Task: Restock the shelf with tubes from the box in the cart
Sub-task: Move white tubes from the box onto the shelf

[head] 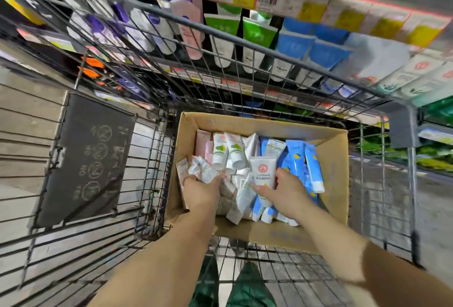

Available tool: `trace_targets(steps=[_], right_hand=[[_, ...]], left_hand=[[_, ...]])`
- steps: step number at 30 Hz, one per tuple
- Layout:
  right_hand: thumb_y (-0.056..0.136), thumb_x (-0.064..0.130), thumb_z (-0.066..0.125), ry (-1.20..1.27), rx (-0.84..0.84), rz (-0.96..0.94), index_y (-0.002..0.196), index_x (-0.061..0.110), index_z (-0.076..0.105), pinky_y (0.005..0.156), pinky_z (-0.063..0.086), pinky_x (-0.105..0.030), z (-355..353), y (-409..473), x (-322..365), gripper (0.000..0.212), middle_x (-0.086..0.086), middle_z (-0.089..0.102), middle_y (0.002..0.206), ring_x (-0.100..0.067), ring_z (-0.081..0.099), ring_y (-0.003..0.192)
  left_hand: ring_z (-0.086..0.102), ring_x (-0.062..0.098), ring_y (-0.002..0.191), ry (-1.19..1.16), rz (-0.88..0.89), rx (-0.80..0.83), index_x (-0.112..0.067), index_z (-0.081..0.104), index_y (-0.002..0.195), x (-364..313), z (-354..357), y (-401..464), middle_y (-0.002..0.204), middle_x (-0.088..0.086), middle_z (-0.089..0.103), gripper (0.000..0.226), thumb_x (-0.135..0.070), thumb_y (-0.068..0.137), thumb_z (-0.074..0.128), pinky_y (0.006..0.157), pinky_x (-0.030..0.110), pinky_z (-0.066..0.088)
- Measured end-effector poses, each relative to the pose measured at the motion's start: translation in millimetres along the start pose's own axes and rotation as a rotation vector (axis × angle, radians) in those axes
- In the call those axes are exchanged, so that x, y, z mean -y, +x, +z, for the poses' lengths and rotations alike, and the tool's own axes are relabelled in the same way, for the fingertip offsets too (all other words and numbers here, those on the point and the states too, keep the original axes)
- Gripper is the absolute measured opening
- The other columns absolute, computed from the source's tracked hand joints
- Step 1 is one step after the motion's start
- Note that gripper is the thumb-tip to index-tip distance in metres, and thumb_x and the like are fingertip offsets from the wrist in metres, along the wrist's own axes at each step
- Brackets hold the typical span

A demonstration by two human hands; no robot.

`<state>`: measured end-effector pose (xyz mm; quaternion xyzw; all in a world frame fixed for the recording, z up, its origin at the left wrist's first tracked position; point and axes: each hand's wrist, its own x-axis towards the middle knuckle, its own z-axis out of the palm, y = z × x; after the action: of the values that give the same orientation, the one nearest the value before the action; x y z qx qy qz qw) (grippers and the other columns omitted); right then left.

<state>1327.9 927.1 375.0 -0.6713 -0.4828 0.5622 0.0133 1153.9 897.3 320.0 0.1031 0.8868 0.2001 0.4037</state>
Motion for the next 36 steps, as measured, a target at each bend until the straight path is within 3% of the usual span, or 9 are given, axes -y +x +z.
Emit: trace_targets(steps=[4, 8, 13, 19, 22, 25, 30, 33, 36], right_hand=[[0.084, 0.025, 0.073, 0.011, -0.005, 0.000, 0.112, 0.020, 0.058, 0.064, 0.045, -0.014, 0.0, -3.5, -5.6, 0.032, 0.006, 0.065, 0.105, -0.009, 0.062, 0.089], [0.086, 0.023, 0.072, 0.027, 0.007, -0.012, 0.114, 0.018, 0.058, 0.062, 0.043, -0.011, -6.1, -7.5, -4.4, 0.032, 0.006, 0.064, 0.105, -0.006, 0.060, 0.086], [0.086, 0.023, 0.071, 0.031, -0.041, -0.024, 0.114, 0.015, 0.057, 0.067, 0.045, -0.021, -15.9, -21.8, 3.4, 0.033, 0.003, 0.064, 0.105, -0.013, 0.061, 0.093], [0.087, 0.019, 0.070, 0.191, -0.061, -0.074, 0.113, 0.018, 0.055, 0.083, 0.050, -0.031, -38.6, -57.9, 33.6, 0.030, 0.000, 0.064, 0.113, -0.017, 0.062, 0.100], [0.087, 0.023, 0.070, 0.243, -0.126, -0.096, 0.095, 0.024, 0.052, 0.065, 0.050, -0.030, -59.3, -82.3, 49.5, 0.020, 0.000, 0.064, 0.105, -0.014, 0.062, 0.083], [0.087, 0.030, 0.070, 0.226, -0.216, -0.131, 0.100, 0.022, 0.051, 0.054, 0.047, -0.025, -92.2, -110.9, 66.2, 0.024, 0.005, 0.062, 0.097, -0.014, 0.061, 0.082], [0.083, 0.029, 0.074, 0.320, -0.337, -0.281, 0.107, 0.013, 0.060, 0.072, 0.057, -0.029, -178.7, -171.9, 78.5, 0.032, -0.004, 0.069, 0.104, -0.014, 0.065, 0.086], [0.086, 0.013, 0.071, 0.506, -0.350, -0.352, 0.101, 0.019, 0.060, 0.073, 0.057, -0.036, -235.5, -221.9, 62.8, 0.020, -0.005, 0.070, 0.101, -0.017, 0.067, 0.085], [0.085, 0.011, 0.071, 0.534, -0.404, -0.405, 0.107, 0.021, 0.059, 0.070, 0.057, -0.031, -302.4, -272.8, 16.5, 0.027, -0.004, 0.070, 0.108, -0.017, 0.066, 0.093]], left_hand=[[0.060, 0.023, 0.088, -0.121, -0.077, -0.014, -0.004, 0.054, 0.120, 6.2, 5.3, -2.3, 0.105, 0.008, 0.067, 0.069, -0.035, 0.067, 0.086, 0.080, 0.030, 0.048], [0.063, 0.027, 0.100, -0.140, -0.070, 0.094, -0.010, 0.056, 0.124, 2.9, 10.5, -6.2, 0.114, 0.008, 0.067, 0.064, -0.042, 0.074, 0.079, 0.088, 0.041, 0.054], [0.057, 0.006, 0.072, -0.150, 0.128, 0.278, -0.017, 0.056, 0.102, -11.8, -3.2, -22.4, 0.082, -0.007, 0.061, 0.025, -0.028, 0.085, 0.072, 0.055, 0.023, 0.043], [0.068, 0.021, 0.089, -0.215, 0.304, 0.501, -0.017, 0.059, 0.112, -61.9, -47.1, -62.6, 0.097, 0.002, 0.070, 0.025, -0.020, 0.089, 0.069, 0.071, 0.036, 0.057], [0.063, 0.024, 0.081, -0.221, 0.370, 0.616, -0.013, 0.053, 0.111, -95.9, -67.4, -93.3, 0.095, 0.010, 0.065, 0.022, -0.019, 0.092, 0.063, 0.069, 0.042, 0.058], [0.060, 0.027, 0.083, -0.197, 0.505, 0.664, -0.021, 0.054, 0.097, -131.9, -77.5, -130.5, 0.091, 0.012, 0.064, 0.008, -0.023, 0.093, 0.060, 0.082, 0.054, 0.052], [0.060, 0.012, 0.080, -0.188, 0.768, 0.748, -0.022, 0.052, 0.097, -195.2, -77.1, -237.8, 0.089, 0.000, 0.064, 0.004, -0.019, 0.098, 0.053, 0.074, 0.024, 0.051], [0.065, 0.022, 0.095, -0.143, 0.823, 0.799, -0.032, 0.051, 0.109, -218.2, -49.7, -308.9, 0.104, 0.004, 0.066, 0.015, -0.036, 0.095, 0.056, 0.093, 0.048, 0.053], [0.062, 0.028, 0.086, -0.147, 0.794, 0.899, -0.025, 0.048, 0.117, -224.4, -5.1, -395.0, 0.101, 0.014, 0.061, 0.019, -0.028, 0.099, 0.049, 0.082, 0.052, 0.054]])
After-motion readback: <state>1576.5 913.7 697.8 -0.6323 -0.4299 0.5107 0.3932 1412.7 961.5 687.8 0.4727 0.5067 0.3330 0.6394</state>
